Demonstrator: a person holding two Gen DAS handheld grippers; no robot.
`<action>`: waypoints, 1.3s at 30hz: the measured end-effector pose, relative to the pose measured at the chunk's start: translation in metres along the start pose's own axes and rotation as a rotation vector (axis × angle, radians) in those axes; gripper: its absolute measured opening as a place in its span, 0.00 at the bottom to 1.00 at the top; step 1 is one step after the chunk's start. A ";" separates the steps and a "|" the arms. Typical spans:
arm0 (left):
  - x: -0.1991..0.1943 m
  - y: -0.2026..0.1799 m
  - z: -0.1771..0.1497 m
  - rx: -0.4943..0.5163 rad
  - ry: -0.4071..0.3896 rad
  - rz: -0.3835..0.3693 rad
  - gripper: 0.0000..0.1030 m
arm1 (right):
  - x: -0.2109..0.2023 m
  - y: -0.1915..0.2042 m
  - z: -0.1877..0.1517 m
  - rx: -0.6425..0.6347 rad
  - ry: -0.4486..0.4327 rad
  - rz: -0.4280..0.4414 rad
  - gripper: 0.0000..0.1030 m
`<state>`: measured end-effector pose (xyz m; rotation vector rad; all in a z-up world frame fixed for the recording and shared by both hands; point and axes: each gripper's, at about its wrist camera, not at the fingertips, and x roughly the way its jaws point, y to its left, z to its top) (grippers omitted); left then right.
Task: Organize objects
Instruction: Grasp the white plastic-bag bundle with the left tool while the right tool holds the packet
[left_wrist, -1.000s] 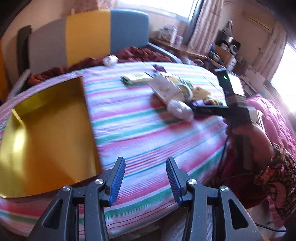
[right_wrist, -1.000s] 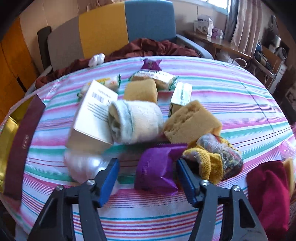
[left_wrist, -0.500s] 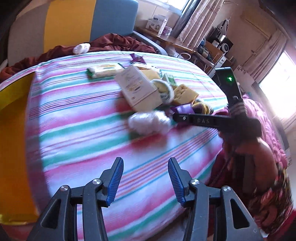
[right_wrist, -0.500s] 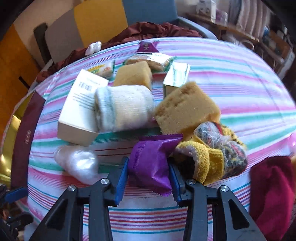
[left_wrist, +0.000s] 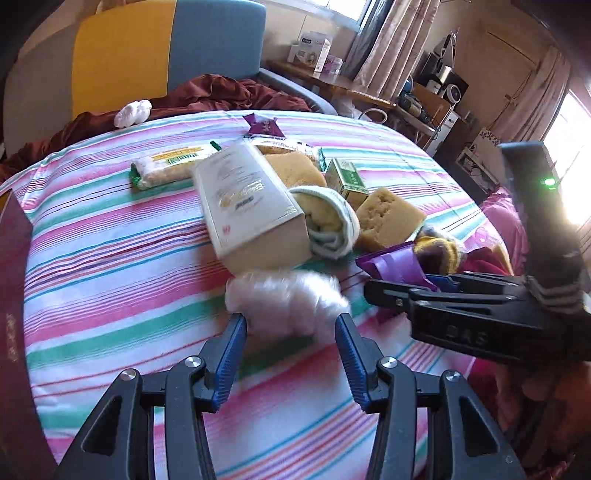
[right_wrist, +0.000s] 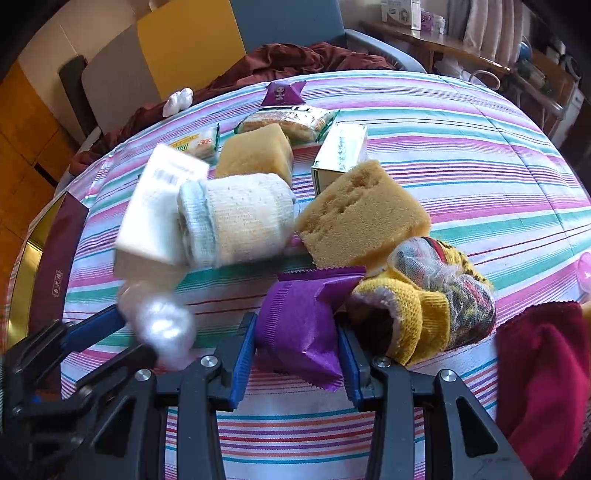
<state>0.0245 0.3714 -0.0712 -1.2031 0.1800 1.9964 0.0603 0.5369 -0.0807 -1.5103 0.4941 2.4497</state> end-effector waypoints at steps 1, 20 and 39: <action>0.004 -0.001 0.000 0.008 0.003 -0.001 0.49 | 0.000 0.000 0.000 0.002 0.001 0.001 0.41; 0.021 0.012 0.015 -0.112 -0.027 -0.153 0.37 | 0.001 0.001 -0.001 -0.007 0.006 -0.014 0.41; -0.042 0.027 -0.035 -0.057 -0.122 -0.127 0.33 | -0.006 0.012 0.002 -0.054 -0.031 0.018 0.41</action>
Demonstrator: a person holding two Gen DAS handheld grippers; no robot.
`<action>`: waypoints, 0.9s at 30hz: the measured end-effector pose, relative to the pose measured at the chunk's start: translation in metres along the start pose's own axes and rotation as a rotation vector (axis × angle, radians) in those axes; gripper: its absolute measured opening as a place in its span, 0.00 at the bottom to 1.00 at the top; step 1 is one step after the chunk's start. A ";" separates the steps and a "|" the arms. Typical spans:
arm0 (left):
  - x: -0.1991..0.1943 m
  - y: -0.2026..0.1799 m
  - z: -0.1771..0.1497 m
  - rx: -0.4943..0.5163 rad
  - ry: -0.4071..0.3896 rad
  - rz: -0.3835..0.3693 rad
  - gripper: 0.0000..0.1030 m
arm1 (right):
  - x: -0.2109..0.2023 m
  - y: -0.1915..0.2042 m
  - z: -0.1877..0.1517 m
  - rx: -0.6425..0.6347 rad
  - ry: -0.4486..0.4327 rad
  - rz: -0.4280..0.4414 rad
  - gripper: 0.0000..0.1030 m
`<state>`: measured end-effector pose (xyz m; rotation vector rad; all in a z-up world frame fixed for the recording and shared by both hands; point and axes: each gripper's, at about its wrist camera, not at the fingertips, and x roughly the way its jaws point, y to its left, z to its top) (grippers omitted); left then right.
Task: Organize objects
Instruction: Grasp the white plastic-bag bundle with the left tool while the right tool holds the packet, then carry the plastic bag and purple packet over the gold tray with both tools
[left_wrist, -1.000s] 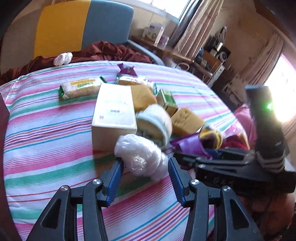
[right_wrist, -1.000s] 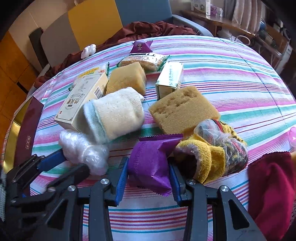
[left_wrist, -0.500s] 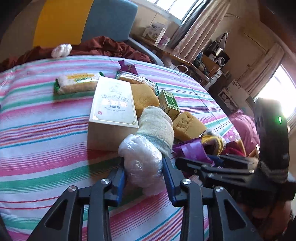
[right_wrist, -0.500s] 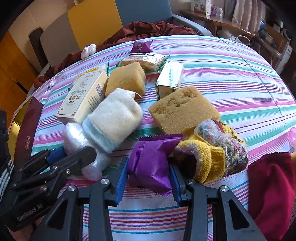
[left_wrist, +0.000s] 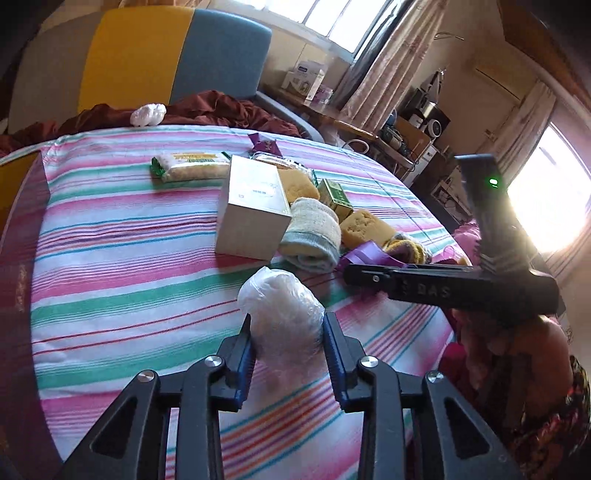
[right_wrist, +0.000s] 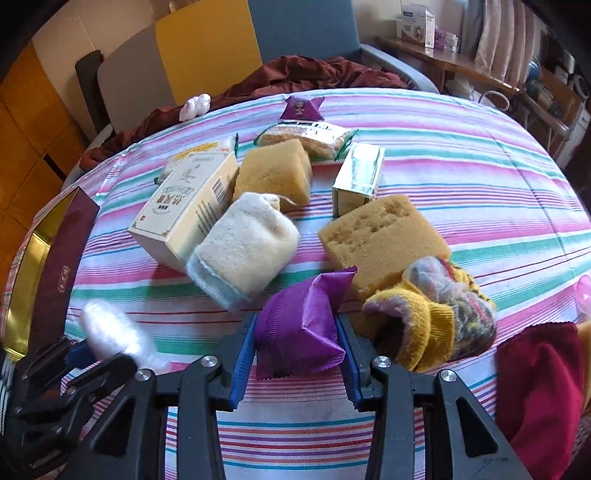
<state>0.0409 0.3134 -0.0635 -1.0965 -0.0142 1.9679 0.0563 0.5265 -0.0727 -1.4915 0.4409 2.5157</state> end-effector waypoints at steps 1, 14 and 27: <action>-0.004 0.000 -0.002 0.006 -0.002 -0.001 0.33 | 0.000 0.000 -0.001 0.002 0.003 0.006 0.41; -0.065 0.013 -0.017 0.015 -0.083 0.027 0.33 | 0.006 0.009 -0.006 -0.023 0.037 0.071 0.41; -0.138 0.088 -0.019 -0.135 -0.216 0.158 0.33 | 0.009 0.041 -0.015 -0.109 0.053 0.177 0.43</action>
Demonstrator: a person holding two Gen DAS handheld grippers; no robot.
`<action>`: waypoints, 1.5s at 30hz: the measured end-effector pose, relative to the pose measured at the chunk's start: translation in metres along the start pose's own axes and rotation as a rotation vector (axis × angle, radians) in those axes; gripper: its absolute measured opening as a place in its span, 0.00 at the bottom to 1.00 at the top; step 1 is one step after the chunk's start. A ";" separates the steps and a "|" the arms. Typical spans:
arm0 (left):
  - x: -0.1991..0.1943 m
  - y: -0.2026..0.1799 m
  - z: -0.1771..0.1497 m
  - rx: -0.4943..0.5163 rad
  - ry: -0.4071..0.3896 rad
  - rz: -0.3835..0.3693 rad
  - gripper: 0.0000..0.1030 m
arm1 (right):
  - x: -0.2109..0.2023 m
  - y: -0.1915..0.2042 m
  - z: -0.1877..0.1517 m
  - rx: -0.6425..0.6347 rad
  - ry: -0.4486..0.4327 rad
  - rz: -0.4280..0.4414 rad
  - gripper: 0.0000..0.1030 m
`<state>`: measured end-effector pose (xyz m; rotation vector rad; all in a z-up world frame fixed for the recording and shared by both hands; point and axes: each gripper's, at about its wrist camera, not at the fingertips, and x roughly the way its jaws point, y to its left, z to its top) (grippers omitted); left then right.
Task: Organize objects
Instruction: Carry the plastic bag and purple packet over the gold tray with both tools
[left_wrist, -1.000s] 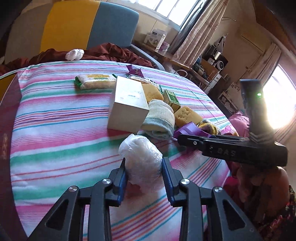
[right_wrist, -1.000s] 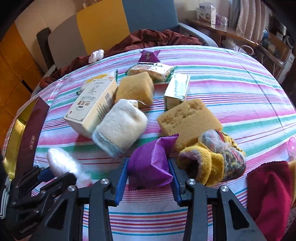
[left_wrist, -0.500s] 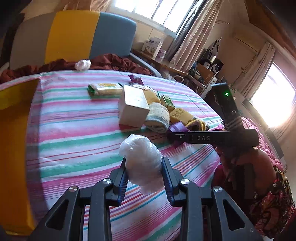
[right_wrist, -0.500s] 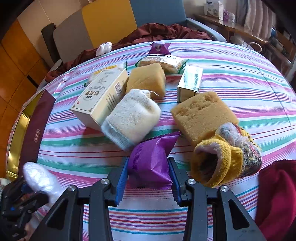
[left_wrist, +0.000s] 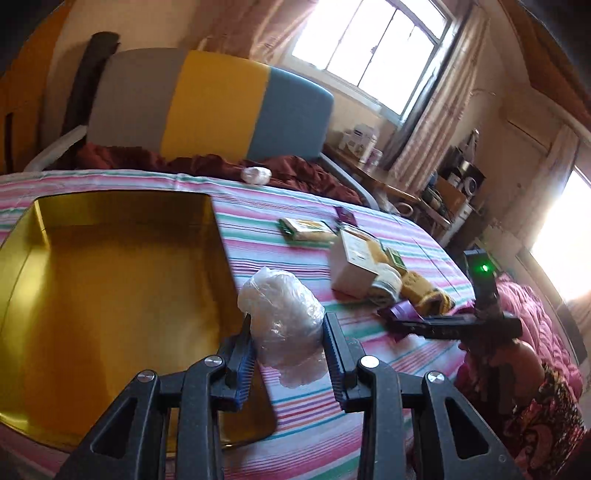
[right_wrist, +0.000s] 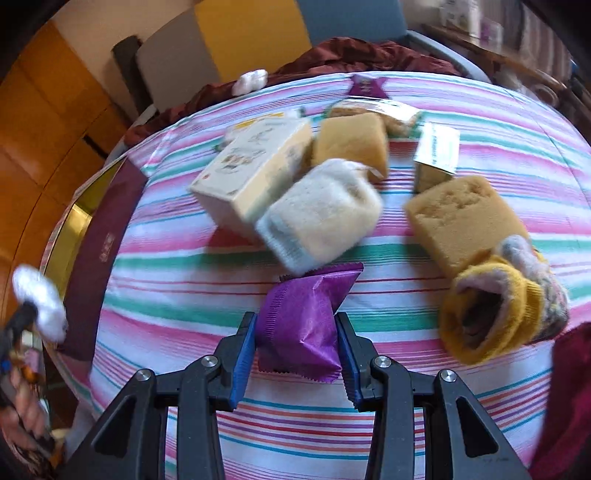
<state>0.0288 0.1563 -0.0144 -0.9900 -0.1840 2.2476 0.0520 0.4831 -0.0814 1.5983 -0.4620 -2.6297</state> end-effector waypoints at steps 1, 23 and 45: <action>-0.002 0.007 0.001 -0.017 -0.005 0.011 0.33 | 0.001 0.004 -0.001 -0.015 0.001 0.013 0.43; -0.024 0.132 -0.006 -0.230 0.068 0.296 0.33 | -0.021 0.114 -0.030 -0.111 -0.150 0.145 0.41; -0.035 0.175 -0.015 -0.320 0.144 0.438 0.39 | -0.010 0.256 -0.031 -0.296 -0.167 0.302 0.41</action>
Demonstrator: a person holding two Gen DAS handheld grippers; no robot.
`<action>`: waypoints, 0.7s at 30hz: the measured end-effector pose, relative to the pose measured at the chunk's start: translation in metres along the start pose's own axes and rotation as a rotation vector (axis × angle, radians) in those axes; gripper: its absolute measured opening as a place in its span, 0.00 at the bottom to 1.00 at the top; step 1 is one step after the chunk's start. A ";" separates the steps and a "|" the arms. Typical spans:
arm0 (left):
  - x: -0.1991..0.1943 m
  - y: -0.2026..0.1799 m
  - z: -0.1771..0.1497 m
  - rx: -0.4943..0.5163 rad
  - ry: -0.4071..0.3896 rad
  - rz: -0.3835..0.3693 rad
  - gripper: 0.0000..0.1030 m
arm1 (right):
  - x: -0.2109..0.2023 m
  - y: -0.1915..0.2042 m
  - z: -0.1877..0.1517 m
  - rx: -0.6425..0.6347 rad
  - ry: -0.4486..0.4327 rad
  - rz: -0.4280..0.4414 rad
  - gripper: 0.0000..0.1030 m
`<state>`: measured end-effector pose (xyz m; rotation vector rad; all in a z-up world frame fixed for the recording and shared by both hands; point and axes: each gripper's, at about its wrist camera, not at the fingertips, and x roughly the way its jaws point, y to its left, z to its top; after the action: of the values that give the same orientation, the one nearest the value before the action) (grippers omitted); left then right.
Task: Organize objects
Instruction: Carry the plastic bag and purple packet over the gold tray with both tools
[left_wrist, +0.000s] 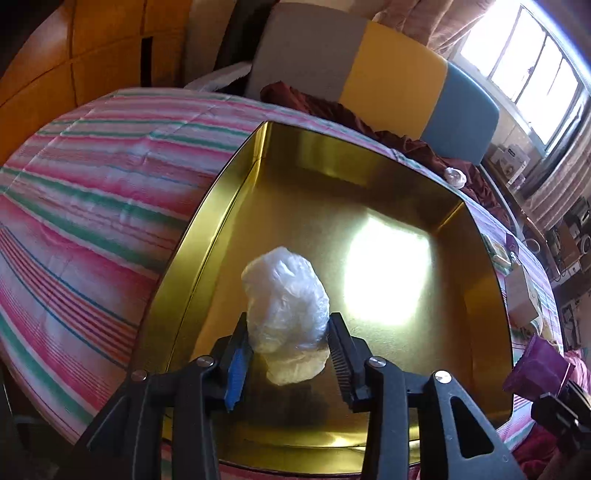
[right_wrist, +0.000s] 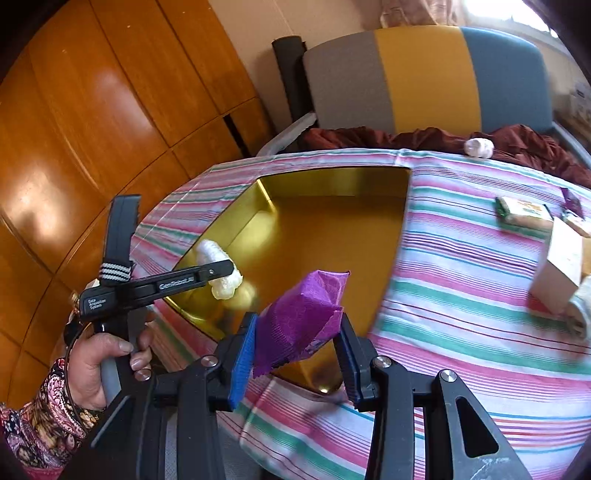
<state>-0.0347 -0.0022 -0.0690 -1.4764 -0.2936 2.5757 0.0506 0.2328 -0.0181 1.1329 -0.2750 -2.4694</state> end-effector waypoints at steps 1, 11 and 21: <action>0.000 0.001 -0.001 -0.001 0.002 -0.002 0.39 | 0.001 0.002 0.000 -0.006 0.002 0.000 0.41; -0.047 0.015 0.012 -0.110 -0.112 -0.027 0.42 | 0.018 0.009 0.008 -0.001 0.029 -0.007 0.41; -0.073 0.034 0.025 -0.176 -0.211 -0.010 0.42 | 0.066 0.020 0.032 -0.025 0.112 -0.052 0.41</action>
<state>-0.0212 -0.0544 -0.0045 -1.2490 -0.5659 2.7624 -0.0064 0.1861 -0.0353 1.2778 -0.1839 -2.4360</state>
